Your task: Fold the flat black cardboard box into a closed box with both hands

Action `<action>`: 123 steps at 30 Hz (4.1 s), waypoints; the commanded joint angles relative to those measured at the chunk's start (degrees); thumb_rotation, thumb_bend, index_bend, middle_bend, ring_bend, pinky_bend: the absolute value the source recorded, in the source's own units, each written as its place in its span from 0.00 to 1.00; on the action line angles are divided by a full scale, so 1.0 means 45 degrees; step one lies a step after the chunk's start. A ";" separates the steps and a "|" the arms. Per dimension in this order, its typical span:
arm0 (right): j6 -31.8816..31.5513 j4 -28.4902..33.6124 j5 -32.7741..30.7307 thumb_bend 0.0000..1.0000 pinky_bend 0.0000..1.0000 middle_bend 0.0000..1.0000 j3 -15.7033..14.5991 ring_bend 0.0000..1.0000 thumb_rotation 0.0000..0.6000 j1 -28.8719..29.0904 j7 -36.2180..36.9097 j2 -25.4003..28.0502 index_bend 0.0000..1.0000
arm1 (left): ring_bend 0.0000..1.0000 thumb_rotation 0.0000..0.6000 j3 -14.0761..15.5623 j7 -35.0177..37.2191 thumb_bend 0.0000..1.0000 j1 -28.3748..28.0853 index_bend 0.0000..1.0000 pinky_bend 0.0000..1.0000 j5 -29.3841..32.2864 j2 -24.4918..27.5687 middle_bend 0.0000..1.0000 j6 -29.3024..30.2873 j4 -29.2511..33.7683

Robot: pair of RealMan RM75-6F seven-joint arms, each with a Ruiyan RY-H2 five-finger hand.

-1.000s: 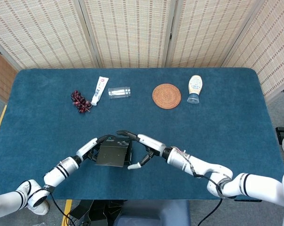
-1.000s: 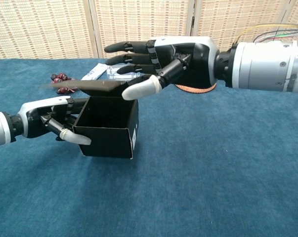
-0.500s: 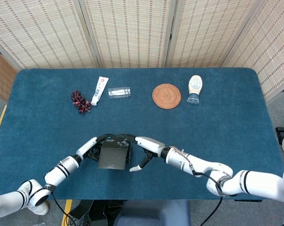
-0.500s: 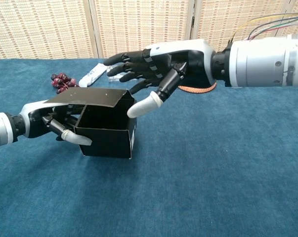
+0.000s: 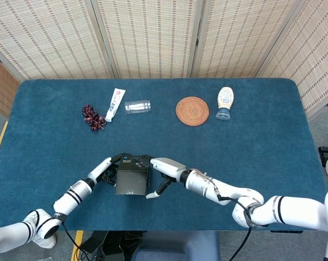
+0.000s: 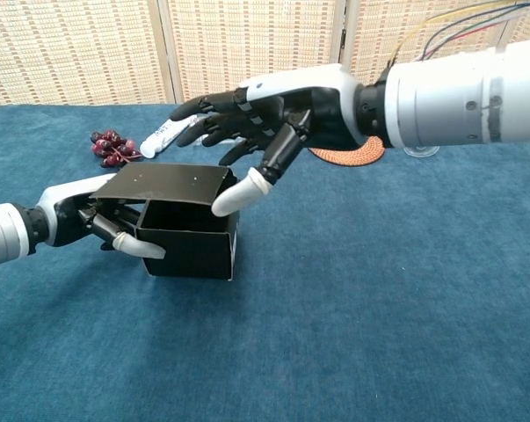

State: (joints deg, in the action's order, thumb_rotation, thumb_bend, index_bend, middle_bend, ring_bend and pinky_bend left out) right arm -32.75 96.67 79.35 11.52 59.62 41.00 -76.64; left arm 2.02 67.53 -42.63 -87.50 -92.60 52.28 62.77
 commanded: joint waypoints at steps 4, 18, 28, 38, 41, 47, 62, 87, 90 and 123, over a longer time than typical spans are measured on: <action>0.0196 -0.0074 -0.2835 0.00 0.22 0.12 0.0423 0.11 1.00 0.0818 -0.3061 -0.0874 0.00 | 0.65 1.00 -0.0209 -0.0491 0.16 0.0084 0.25 0.86 0.0212 -0.0073 0.32 -0.0092 0.0220; -0.2428 -0.0071 -0.6771 0.00 0.28 0.15 -0.0522 0.15 1.00 0.2058 -0.9776 -0.2255 0.00 | 0.65 1.00 -0.0542 -0.1357 0.16 0.0307 0.23 0.86 0.0647 -0.0126 0.32 -0.0297 0.0506; -0.4511 0.0161 -0.8743 0.00 0.28 0.15 -0.1051 0.15 1.00 0.2703 -1.4176 -0.3304 0.03 | 0.65 1.00 -0.0993 -0.2656 0.16 0.0672 0.23 0.85 0.1413 -0.0391 0.32 -0.0313 0.0796; -0.5752 -0.0447 -0.8630 0.00 0.23 0.10 -0.1459 0.12 1.00 0.2552 -1.6373 -0.4312 0.05 | 0.65 1.00 -0.1494 -0.4284 0.16 0.1031 0.21 0.84 0.2265 -0.0529 0.32 -0.0326 0.1282; -0.6068 -0.0796 -0.8263 0.00 0.23 0.10 -0.1556 0.12 1.00 0.2307 -1.6603 -0.4643 0.06 | 0.65 1.00 -0.1640 -0.4748 0.16 0.1131 0.21 0.84 0.2552 -0.0581 0.32 -0.0362 0.1439; -0.6195 -0.1676 -0.7436 0.00 0.23 0.11 -0.1675 0.12 1.00 0.1965 -1.6957 -0.5232 0.08 | 0.65 1.00 -0.1910 -0.5828 0.16 0.1222 0.21 0.84 0.3072 -0.0672 0.32 -0.0513 0.1665; -0.5409 -0.3271 -0.6024 0.00 0.23 0.12 -0.1479 0.12 1.00 0.1365 -1.7072 -0.5893 0.08 | 0.64 1.00 -0.2097 -0.6680 0.16 0.1041 0.10 0.84 0.3283 0.0401 0.24 -0.1831 0.2551; -0.2975 -0.1108 -0.7575 0.00 0.23 0.20 -0.0323 0.12 1.00 0.1325 -1.6270 -0.4115 0.09 | 0.60 1.00 -0.2139 -0.6902 0.16 0.0825 0.04 0.84 0.3375 0.0778 0.17 -0.3206 0.2764; -0.3141 -0.0989 -0.7819 0.00 0.23 0.21 -0.0315 0.12 1.00 0.1448 -1.6461 -0.4097 0.09 | 0.59 1.00 -0.2158 -0.6952 0.16 0.0799 0.04 0.84 0.3378 0.0813 0.16 -0.3281 0.2824; -0.6370 -0.2765 -0.7017 0.00 0.23 0.26 -0.0666 0.12 1.00 0.1581 -2.0169 -0.6910 0.17 | 0.51 1.00 -0.2192 -0.7202 0.16 0.1080 0.01 0.79 0.3153 0.1634 0.10 -0.3071 0.3649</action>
State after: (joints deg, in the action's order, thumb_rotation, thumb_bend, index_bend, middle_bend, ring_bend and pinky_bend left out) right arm -61.47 84.36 47.71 8.41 66.81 -49.69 -107.65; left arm -7.95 35.34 -37.74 -73.27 -85.66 38.69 78.79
